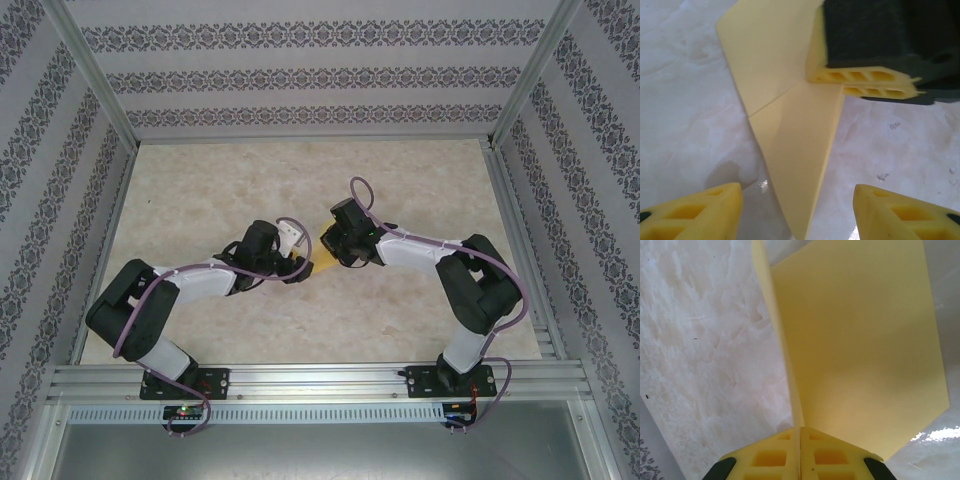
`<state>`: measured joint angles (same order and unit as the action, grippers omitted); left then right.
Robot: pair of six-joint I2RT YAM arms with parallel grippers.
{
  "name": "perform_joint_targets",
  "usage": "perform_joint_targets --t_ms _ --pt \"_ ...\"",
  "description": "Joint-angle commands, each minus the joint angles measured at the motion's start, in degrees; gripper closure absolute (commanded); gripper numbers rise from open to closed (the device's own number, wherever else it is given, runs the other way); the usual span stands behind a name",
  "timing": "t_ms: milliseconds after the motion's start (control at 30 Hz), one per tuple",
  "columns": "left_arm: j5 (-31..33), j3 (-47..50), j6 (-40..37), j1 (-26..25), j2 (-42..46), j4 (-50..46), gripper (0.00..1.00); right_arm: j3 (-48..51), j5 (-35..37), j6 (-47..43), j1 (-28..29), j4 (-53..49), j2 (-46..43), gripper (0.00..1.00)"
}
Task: Fold a paper plane with a square sheet of paper (pick it up from the middle)
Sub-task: Fourth fold the wing at the center of the table.
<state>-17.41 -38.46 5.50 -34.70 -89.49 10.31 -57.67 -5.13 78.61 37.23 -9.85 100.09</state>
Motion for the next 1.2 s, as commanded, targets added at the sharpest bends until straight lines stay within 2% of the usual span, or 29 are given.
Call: perform_joint_targets --t_ms 0,267,600,767,1000,1067,1167 --pt "0.9 -0.3 -7.1 -1.2 -0.8 4.9 0.4 -0.2 -1.9 2.7 -0.2 0.9 1.2 0.92" --pt "-1.9 0.5 -11.0 -2.7 -3.4 9.0 0.42 -0.8 -3.9 4.7 -0.3 1.1 2.4 0.9" --pt "5.1 1.0 -14.0 -4.7 -6.6 11.6 0.53 -0.7 -5.3 5.8 -0.7 1.1 1.8 0.87" --pt "8.1 1.5 -14.9 -5.1 -7.5 13.1 0.63 -0.6 -6.4 6.0 -1.1 1.2 1.6 0.79" --pt "8.0 1.5 -14.6 -5.3 -7.6 12.7 0.71 1.0 -5.8 4.2 -2.4 1.6 -0.4 0.57" --pt "8.2 1.5 -14.8 -5.4 -7.7 12.9 0.71 2.2 -5.8 3.9 -2.9 2.8 -1.2 0.58" --pt "8.3 1.5 -15.1 -5.5 -7.6 12.7 0.71 3.1 -7.1 3.5 -3.6 4.6 -1.5 0.66"
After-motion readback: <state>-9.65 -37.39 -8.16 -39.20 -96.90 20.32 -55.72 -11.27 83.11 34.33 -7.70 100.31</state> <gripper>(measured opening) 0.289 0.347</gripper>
